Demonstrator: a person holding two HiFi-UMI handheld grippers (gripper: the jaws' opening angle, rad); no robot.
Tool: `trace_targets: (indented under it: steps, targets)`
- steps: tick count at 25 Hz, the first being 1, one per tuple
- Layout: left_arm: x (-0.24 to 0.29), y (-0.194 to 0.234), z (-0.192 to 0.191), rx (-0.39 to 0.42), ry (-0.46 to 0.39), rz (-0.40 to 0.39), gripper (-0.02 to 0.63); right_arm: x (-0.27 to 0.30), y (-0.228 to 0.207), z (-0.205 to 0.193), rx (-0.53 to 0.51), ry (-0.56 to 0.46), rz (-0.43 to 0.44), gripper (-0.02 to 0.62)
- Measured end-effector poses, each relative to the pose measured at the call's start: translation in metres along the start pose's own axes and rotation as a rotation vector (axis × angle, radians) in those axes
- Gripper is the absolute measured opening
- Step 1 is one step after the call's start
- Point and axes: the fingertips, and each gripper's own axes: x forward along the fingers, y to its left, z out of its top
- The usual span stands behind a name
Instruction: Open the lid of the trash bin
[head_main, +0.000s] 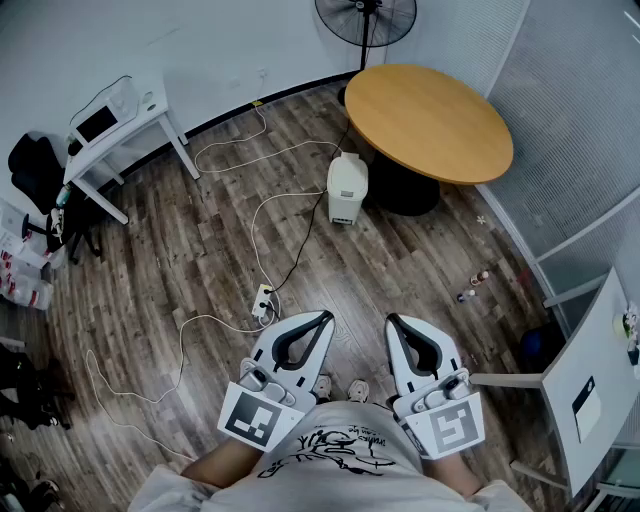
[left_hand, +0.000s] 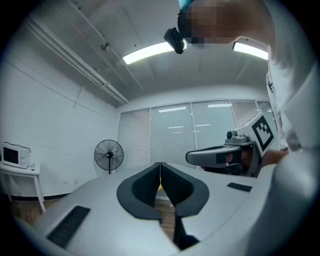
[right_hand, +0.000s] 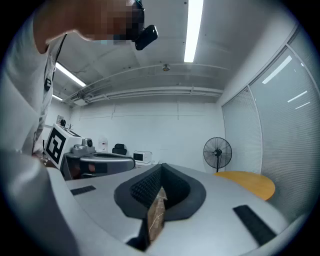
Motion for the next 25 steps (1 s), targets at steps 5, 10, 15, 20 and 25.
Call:
trace_targets:
  steps: [5, 10, 15, 20, 25]
  targets:
    - [-0.009, 0.004, 0.005, -0.010, -0.025, -0.016, 0.020, 0.001, 0.006, 0.004, -0.002, -0.006, -0.017, 0.006]
    - [-0.017, 0.012, 0.003, -0.018, -0.023, -0.032, 0.020, 0.008, 0.010, 0.002, 0.017, -0.016, -0.063, 0.007]
    - [-0.023, 0.023, 0.005, -0.016, -0.032, -0.034, 0.020, 0.016, 0.018, 0.002, 0.010, -0.010, -0.068, 0.008]
    - [-0.016, 0.033, 0.002, -0.005, -0.025, -0.021, 0.020, 0.029, 0.012, -0.002, 0.012, -0.007, -0.059, 0.008]
    - [0.000, 0.046, 0.005, 0.003, -0.032, -0.005, 0.020, 0.042, -0.001, -0.003, 0.003, -0.014, -0.051, 0.008]
